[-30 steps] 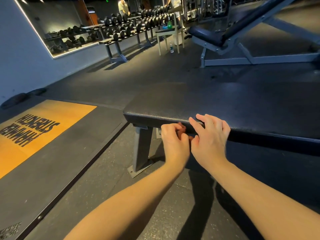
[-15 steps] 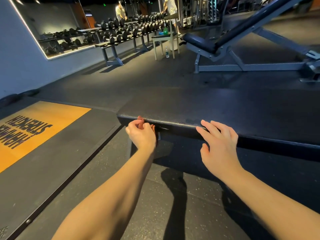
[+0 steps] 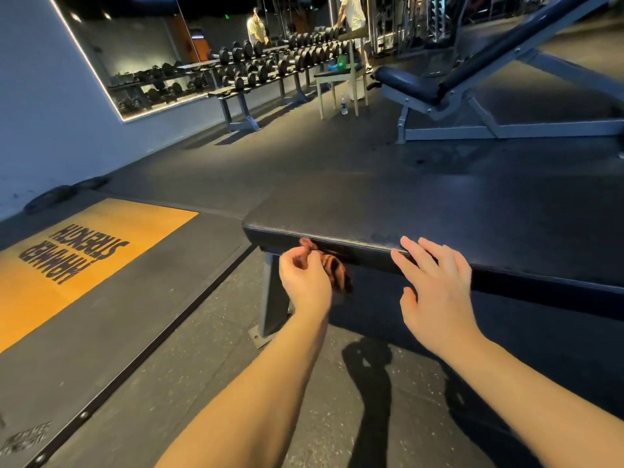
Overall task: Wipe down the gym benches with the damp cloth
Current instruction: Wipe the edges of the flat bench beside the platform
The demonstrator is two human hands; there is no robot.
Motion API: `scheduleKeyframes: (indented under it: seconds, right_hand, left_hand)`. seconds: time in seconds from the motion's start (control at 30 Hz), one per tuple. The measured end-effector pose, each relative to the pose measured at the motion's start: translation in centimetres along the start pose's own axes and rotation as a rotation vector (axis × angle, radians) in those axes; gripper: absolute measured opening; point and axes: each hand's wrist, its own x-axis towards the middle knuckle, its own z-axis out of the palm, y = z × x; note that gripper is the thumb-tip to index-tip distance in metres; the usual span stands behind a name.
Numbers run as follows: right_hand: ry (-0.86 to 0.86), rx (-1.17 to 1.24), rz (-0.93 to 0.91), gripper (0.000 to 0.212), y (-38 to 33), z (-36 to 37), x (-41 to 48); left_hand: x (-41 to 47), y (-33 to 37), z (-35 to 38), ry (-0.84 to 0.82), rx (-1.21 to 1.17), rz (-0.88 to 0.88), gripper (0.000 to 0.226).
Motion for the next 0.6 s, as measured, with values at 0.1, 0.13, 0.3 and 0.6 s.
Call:
scheduleKeyframes:
  seconds: [0.1, 0.13, 0.3, 0.6]
  right_hand:
    - [0.036, 0.024, 0.05, 0.056, -0.5, 0.6, 0.2]
    - [0.04, 0.029, 0.066, 0.055, -0.6, 0.8, 0.2]
    - [0.059, 0.036, 0.09, 0.056, -0.9, 1.3, 0.1]
    - [0.043, 0.031, 0.053, 0.061, -0.4, 1.3, 0.0]
  left_hand:
    - [2.7, 0.7, -0.5, 0.094, -0.096, -0.08, 0.016]
    - [3.0, 0.6, -0.2, 0.09, -0.089, -0.096, 0.017]
    - [-0.5, -0.1, 2.2, 0.064, -0.08, -0.074, 0.009]
    - [-3.3, -0.5, 3.4, -0.013, -0.064, -0.095, 0.01]
